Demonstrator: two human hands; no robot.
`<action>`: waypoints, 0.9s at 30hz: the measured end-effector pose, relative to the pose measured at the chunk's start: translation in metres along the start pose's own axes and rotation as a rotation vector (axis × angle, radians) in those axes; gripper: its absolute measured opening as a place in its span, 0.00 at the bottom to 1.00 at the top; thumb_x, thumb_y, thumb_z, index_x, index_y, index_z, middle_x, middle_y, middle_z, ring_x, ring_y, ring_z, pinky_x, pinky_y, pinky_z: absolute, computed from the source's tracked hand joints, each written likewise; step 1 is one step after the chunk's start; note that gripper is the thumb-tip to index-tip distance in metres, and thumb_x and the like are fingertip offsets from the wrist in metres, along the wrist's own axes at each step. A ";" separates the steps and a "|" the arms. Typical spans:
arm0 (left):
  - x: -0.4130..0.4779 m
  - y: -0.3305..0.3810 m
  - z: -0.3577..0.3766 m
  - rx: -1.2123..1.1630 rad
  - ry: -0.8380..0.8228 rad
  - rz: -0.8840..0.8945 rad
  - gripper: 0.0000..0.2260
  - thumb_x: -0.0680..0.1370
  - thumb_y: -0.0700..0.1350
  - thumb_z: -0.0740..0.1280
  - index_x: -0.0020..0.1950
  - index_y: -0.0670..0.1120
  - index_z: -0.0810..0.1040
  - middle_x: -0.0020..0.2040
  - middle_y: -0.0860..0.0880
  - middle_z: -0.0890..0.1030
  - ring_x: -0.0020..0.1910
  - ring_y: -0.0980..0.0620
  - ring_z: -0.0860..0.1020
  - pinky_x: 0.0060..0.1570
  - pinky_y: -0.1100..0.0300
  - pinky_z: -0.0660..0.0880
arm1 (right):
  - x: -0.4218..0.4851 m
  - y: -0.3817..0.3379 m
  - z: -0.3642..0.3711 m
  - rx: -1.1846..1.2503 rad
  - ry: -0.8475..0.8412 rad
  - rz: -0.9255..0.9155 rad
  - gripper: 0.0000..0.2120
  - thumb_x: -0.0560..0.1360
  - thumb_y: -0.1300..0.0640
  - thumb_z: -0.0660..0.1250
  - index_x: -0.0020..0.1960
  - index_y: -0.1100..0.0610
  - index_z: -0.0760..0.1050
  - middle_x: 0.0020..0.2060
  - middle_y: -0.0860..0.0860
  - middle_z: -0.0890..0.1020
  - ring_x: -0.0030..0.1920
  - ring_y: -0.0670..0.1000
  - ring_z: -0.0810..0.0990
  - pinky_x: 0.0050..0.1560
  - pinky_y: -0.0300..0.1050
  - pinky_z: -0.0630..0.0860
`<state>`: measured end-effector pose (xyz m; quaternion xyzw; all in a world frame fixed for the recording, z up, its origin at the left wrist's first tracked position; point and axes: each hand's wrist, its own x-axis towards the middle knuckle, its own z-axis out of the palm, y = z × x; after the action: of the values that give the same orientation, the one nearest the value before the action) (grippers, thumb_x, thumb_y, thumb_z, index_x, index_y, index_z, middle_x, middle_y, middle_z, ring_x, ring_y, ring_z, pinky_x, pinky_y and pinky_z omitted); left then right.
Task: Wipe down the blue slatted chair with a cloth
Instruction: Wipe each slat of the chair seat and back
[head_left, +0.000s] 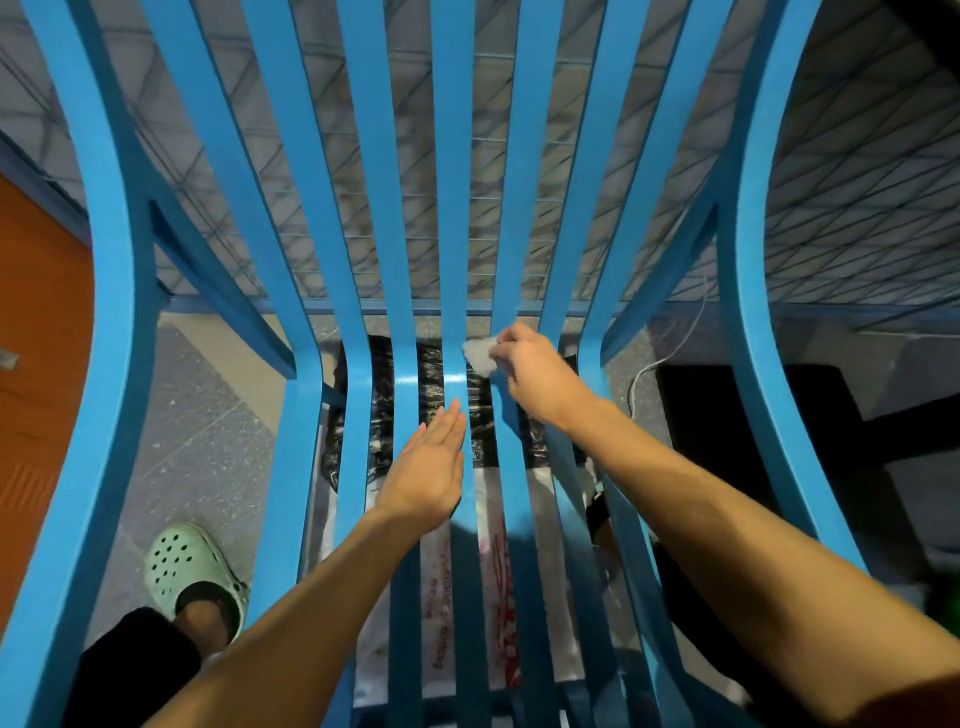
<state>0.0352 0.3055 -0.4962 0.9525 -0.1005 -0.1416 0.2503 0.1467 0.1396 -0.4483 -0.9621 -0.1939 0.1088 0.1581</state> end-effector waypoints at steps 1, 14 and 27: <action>0.000 0.000 0.000 -0.002 -0.009 -0.001 0.24 0.84 0.46 0.49 0.79 0.46 0.48 0.79 0.52 0.45 0.78 0.56 0.44 0.75 0.61 0.41 | -0.005 -0.001 0.008 0.000 -0.042 0.017 0.08 0.74 0.70 0.61 0.51 0.65 0.75 0.48 0.58 0.73 0.48 0.61 0.75 0.49 0.55 0.73; -0.015 0.021 -0.016 -0.122 -0.023 -0.098 0.22 0.84 0.44 0.54 0.77 0.42 0.59 0.79 0.48 0.56 0.78 0.53 0.49 0.72 0.65 0.43 | -0.131 -0.047 0.039 0.144 -0.017 0.060 0.10 0.78 0.62 0.59 0.51 0.64 0.78 0.52 0.59 0.75 0.53 0.59 0.74 0.54 0.56 0.74; -0.138 0.100 -0.001 -0.731 -0.032 -0.220 0.13 0.81 0.41 0.63 0.62 0.55 0.75 0.57 0.55 0.81 0.57 0.59 0.78 0.61 0.62 0.73 | -0.247 -0.049 0.016 0.799 -0.106 0.327 0.11 0.78 0.59 0.66 0.58 0.53 0.82 0.46 0.46 0.84 0.46 0.44 0.80 0.51 0.37 0.75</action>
<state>-0.1062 0.2567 -0.4142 0.8031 0.0555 -0.2088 0.5553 -0.0968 0.0865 -0.4098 -0.8364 0.0108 0.2483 0.4886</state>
